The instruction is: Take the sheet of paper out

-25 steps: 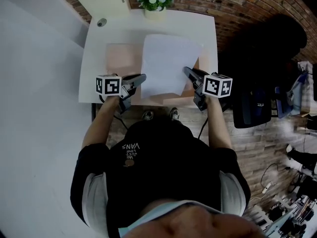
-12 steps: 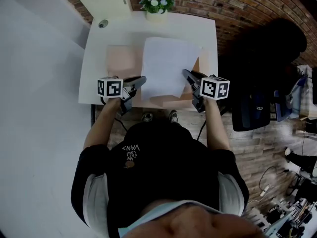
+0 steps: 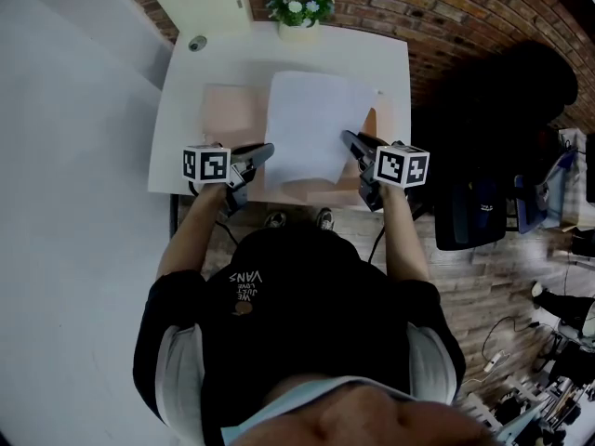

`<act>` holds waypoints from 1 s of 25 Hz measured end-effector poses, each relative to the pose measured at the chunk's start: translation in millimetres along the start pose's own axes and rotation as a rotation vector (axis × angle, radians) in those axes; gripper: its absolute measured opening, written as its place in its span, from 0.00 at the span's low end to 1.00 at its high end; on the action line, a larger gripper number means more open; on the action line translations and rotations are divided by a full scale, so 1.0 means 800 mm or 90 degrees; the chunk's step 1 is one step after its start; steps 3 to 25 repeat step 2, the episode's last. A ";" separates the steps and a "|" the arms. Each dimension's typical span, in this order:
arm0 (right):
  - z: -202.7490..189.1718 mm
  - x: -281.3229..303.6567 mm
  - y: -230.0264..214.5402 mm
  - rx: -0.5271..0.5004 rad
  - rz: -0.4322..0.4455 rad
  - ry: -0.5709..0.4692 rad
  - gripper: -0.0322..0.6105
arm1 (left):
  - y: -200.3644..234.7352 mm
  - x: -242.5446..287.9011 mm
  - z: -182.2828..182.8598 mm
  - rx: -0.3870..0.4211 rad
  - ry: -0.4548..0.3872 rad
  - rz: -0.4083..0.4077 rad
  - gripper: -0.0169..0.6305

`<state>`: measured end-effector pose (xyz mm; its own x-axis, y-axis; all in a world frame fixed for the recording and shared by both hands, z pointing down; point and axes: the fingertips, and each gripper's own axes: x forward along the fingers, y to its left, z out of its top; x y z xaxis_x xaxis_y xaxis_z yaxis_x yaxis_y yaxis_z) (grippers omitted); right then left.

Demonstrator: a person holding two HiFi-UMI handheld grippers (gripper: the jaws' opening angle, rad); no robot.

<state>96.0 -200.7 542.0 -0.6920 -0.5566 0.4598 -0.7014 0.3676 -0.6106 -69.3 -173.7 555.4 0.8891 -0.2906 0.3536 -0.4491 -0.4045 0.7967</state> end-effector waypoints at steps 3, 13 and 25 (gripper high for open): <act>0.001 0.003 0.000 0.001 0.001 -0.002 0.05 | 0.002 -0.001 0.002 0.001 -0.001 0.001 0.03; 0.001 0.003 0.000 0.001 0.001 -0.002 0.05 | 0.002 -0.001 0.002 0.001 -0.001 0.001 0.03; 0.001 0.003 0.000 0.001 0.001 -0.002 0.05 | 0.002 -0.001 0.002 0.001 -0.001 0.001 0.03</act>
